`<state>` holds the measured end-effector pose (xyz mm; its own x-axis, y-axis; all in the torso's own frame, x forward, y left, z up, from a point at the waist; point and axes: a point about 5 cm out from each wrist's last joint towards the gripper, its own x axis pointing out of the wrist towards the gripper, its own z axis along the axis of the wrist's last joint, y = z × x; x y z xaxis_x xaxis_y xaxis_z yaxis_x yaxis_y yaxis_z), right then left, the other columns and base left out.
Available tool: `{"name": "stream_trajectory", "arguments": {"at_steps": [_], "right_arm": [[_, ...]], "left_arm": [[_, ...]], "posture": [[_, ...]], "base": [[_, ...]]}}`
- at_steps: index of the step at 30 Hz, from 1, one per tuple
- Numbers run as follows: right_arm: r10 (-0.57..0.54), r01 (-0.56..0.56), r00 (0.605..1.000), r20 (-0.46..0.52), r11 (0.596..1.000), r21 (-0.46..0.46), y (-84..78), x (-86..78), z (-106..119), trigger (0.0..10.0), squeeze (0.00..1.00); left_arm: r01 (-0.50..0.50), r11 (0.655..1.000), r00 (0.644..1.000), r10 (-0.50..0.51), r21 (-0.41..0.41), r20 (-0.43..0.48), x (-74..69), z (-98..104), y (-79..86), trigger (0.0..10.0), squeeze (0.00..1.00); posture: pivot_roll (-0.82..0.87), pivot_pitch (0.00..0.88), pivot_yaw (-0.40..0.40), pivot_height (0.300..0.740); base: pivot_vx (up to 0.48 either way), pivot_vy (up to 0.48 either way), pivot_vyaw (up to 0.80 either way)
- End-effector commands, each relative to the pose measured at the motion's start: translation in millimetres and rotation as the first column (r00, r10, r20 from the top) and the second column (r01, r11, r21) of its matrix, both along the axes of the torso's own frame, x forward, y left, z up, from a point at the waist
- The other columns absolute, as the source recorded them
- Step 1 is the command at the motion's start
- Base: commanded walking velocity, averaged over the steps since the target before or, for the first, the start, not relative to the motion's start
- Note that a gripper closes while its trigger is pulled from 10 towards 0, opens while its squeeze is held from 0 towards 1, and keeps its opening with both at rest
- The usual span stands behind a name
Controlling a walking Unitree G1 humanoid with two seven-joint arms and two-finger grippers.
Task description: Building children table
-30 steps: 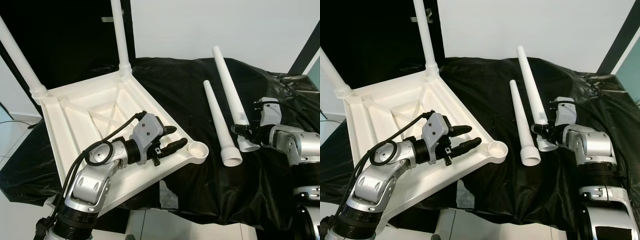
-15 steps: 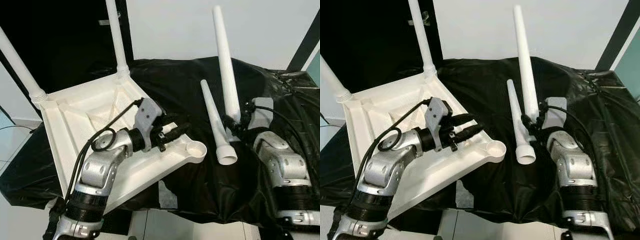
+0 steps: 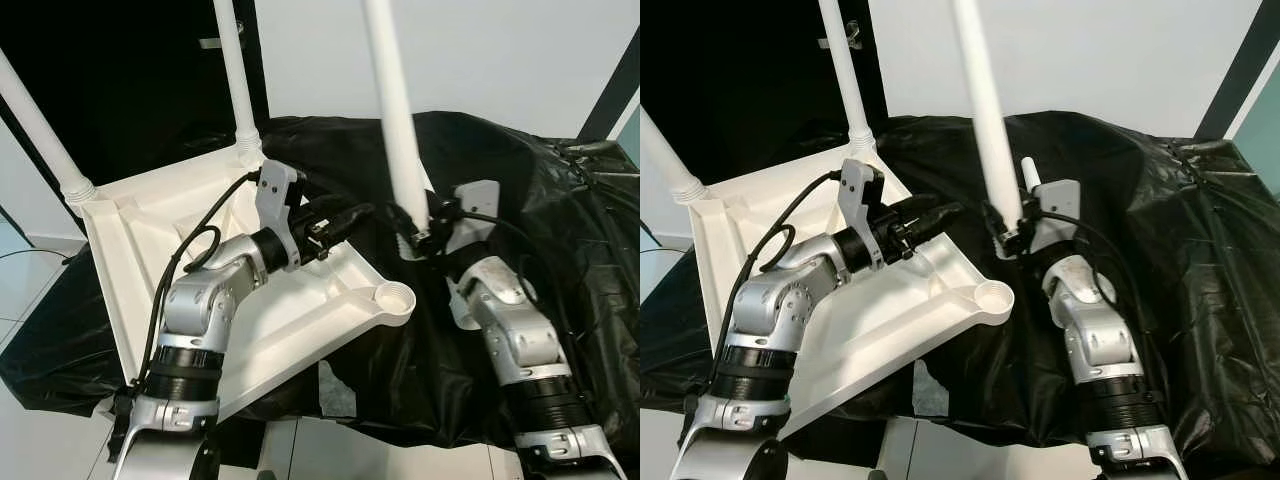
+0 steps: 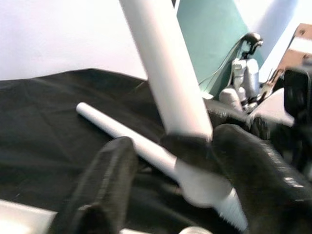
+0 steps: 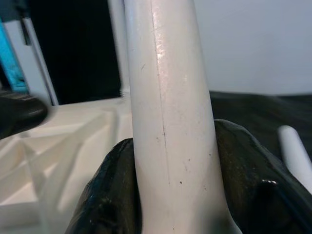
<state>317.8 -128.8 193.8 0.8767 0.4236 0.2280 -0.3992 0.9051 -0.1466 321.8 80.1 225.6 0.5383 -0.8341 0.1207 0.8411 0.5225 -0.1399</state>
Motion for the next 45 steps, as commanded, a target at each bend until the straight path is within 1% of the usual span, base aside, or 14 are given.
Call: {"name": "stream_trajectory", "arguments": {"at_steps": [1, 2, 5, 6, 24, 26, 28, 29, 35, 36, 37, 38, 39, 45], "right_arm": [[0.043, -0.042, 0.998, 0.04, 0.999, -0.019, 7.8, -3.0, -0.2, 10.0, 0.0], [0.06, -0.059, 0.997, 0.042, 0.998, -0.026, 11.9, -3.5, -2.1, 10.0, 0.0], [0.07, -0.069, 0.997, 0.042, 0.997, -0.031, 14.4, -3.6, -3.5, 10.0, 0.0], [0.087, -0.085, 0.995, 0.045, 0.996, -0.042, 18.2, -4.2, -5.7, 10.0, 0.0], [0.187, -0.175, 0.979, 0.078, 0.975, -0.134, 46.2, -21.4, -27.4, 10.0, 0.0], [0.175, -0.163, 0.981, 0.079, 0.977, -0.14, 46.2, -22.0, -28.8, 10.0, 0.0], [0.157, -0.143, 0.985, 0.076, 0.977, -0.156, 45.7, -21.4, -30.6, 10.0, 0.0], [0.146, -0.132, 0.986, 0.077, 0.977, -0.165, 45.0, -20.9, -31.8, 10.0, 0.0], [0.088, -0.07, 0.992, 0.088, 0.978, -0.195, 39.8, -18.4, -36.0, 10.0, 0.0], [0.093, -0.077, 0.992, 0.08, 0.98, -0.183, 39.7, -18.6, -36.6, 10.0, 0.85], [0.093, -0.077, 0.992, 0.08, 0.98, -0.183, 39.7, -18.6, -36.6, 10.0, 0.85], [0.091, -0.078, 0.993, 0.075, 0.983, -0.165, 39.0, -18.3, -36.2, 10.0, 1.0], [0.09, -0.078, 0.993, 0.071, 0.985, -0.156, 38.7, -18.0, -35.3, 10.0, 1.0], [0.088, -0.082, 0.995, 0.047, 0.989, -0.123, 40.5, -16.5, -31.3, 10.0, 1.0]], "left_arm": [[0.039, 0.999, 0.999, -0.039, -0.024, -0.009, 1.8, 4.2, -2.6, 10.0, 1.0], [0.046, 0.998, 0.999, -0.047, -0.041, -0.008, 2.9, 7.5, -4.0, 10.0, 0.36], [0.051, 0.997, 0.999, -0.051, -0.051, -0.006, 3.5, 9.5, -4.8, 10.0, 0.36], [0.056, 0.996, 0.998, -0.057, -0.067, -0.007, 4.5, 12.9, -5.3, 10.0, 0.0], [0.009, 0.99, 1.0, -0.013, -0.143, -0.028, 32.4, 47.1, -4.4, 10.0, 0.0], [0.002, 0.987, 0.999, -0.011, -0.16, -0.049, 35.2, 50.1, -3.3, 8.6, 0.0], [0.006, 0.987, 0.998, -0.015, -0.161, -0.056, 36.3, 50.5, -2.9, 4.2, 0.0], [0.013, 0.988, 0.998, -0.023, -0.155, -0.063, 35.1, 48.3, -3.1, 0.0, 0.0], [0.015, 0.986, 0.993, -0.035, -0.169, -0.112, 31.2, 42.8, -2.0, 0.0, 0.0], [0.024, 0.986, 0.995, -0.04, -0.163, -0.096, 29.6, 44.3, -2.7, 0.0, 0.0], [0.024, 0.986, 0.995, -0.04, -0.163, -0.096, 29.6, 44.3, -2.7, 0.0, 0.0], [0.045, 0.987, 0.996, -0.056, -0.156, -0.064, 25.5, 48.2, -3.8, 3.8, 0.0], [0.062, 0.987, 0.997, -0.066, -0.151, -0.027, 20.6, 53.7, -4.9, 10.0, 0.0], [0.077, 0.987, 0.996, -0.07, -0.142, 0.056, 9.6, 66.6, -9.0, 10.0, 0.0]], "posture": [[0.01, 0.0, 0.026, 0.74], [0.02, 0.0, 0.027, 0.74], [0.02, 0.0, 0.027, 0.74], [0.02, 0.0, 0.031, 0.74], [0.01, 0.0, 0.05, 0.74], [0.01, 0.0, 0.052, 0.74], [0.01, 0.0, 0.058, 0.74], [0.01, 0.0, 0.064, 0.74], [0.02, 0.0, 0.071, 0.74], [0.02, 0.0, 0.069, 0.74], [0.02, 0.0, 0.069, 0.74], [0.02, 0.0, 0.067, 0.74], [0.03, 0.0, 0.062, 0.74], [0.03, 0.0, 0.055, 0.74]], "base": [[0.0, 0.0, 0.0], [0.0, 0.0, 0.0], [0.0, 0.0, 0.0], [0.0, 0.0, 0.0], [0.0, 0.0, 0.0], [0.0, 0.0, 0.0], [0.0, 0.0, 0.0], [0.0, 0.0, 0.0], [0.0, 0.0, 0.0], [0.0, 0.0, 0.0], [0.0, 0.0, 0.0], [0.0, 0.0, 0.0], [0.0, 0.0, 0.0], [0.0, 0.0, 0.0]]}}
